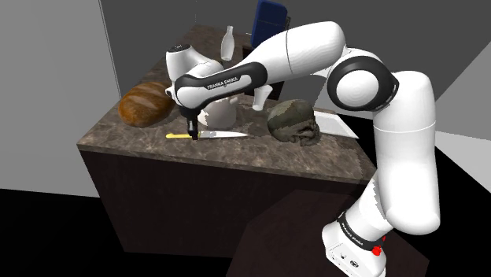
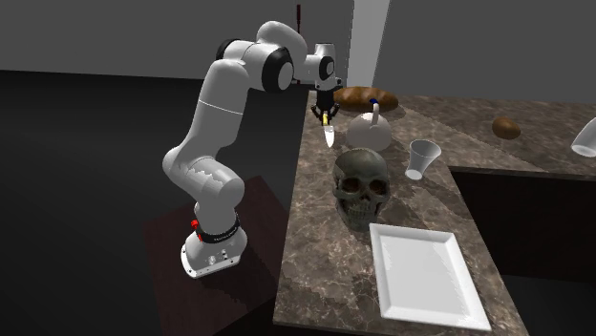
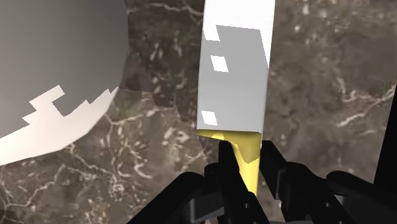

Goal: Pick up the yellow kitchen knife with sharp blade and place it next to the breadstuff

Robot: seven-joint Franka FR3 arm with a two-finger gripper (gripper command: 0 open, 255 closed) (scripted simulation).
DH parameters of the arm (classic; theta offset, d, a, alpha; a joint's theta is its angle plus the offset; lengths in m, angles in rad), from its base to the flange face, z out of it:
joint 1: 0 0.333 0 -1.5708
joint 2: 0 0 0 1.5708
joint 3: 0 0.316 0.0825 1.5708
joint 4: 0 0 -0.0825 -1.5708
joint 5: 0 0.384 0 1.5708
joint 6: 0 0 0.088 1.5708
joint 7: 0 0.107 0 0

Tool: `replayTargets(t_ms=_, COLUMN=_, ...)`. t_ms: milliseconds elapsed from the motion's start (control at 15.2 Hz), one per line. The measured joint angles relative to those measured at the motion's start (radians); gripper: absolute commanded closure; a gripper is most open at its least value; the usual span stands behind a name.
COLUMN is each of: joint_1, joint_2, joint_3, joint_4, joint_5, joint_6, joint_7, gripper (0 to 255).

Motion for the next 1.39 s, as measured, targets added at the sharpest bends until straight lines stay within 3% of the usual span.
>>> replayTargets(t_ms=198, joint_1=0.000, joint_2=0.000, joint_3=0.000, joint_4=-0.001, joint_5=0.000, joint_6=0.001, joint_7=0.000, gripper=255)
replayTargets(t_ms=264, joint_1=0.000, joint_2=0.000, joint_3=0.000, joint_4=-0.001, joint_5=0.000, joint_6=0.001, joint_7=0.000, gripper=0)
replayTargets(t_ms=660, joint_1=0.000, joint_2=0.000, joint_3=0.000, joint_4=-0.001, joint_5=0.000, joint_6=0.001, joint_7=0.000, gripper=0)
replayTargets(t_ms=990, joint_1=0.009, joint_2=-0.030, joint_3=0.006, joint_4=0.065, joint_5=0.008, joint_6=-0.094, joint_7=-0.006, gripper=0)
replayTargets(t_ms=1386, joint_1=0.010, joint_2=-0.031, joint_3=0.006, joint_4=0.078, joint_5=0.009, joint_6=-0.108, joint_7=-0.008, gripper=0)
